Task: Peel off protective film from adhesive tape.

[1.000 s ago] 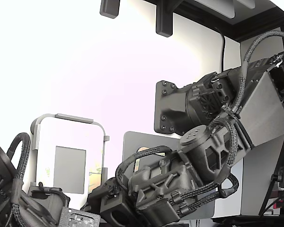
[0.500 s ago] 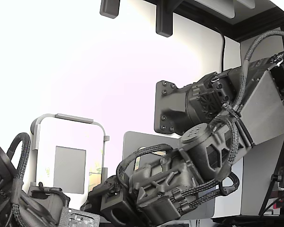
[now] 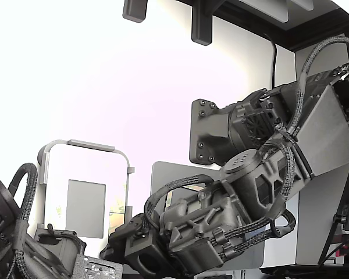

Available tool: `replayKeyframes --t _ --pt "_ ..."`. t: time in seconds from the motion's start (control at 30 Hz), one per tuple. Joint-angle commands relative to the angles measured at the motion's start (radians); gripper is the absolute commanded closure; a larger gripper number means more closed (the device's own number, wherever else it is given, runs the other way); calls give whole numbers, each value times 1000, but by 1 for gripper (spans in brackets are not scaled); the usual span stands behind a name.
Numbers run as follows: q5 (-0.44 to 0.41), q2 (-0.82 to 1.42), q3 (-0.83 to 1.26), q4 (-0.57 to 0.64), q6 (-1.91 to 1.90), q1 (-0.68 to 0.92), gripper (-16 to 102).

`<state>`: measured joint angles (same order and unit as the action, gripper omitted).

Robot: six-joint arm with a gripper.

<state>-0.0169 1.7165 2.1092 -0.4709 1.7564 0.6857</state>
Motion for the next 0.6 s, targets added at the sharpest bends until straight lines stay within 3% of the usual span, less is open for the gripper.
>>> replayKeyframes --t 0.0,0.57 --pt "-2 29 -25 -2 -3 -12 93" --pt "-12 37 -34 -26 -9 -3 91"
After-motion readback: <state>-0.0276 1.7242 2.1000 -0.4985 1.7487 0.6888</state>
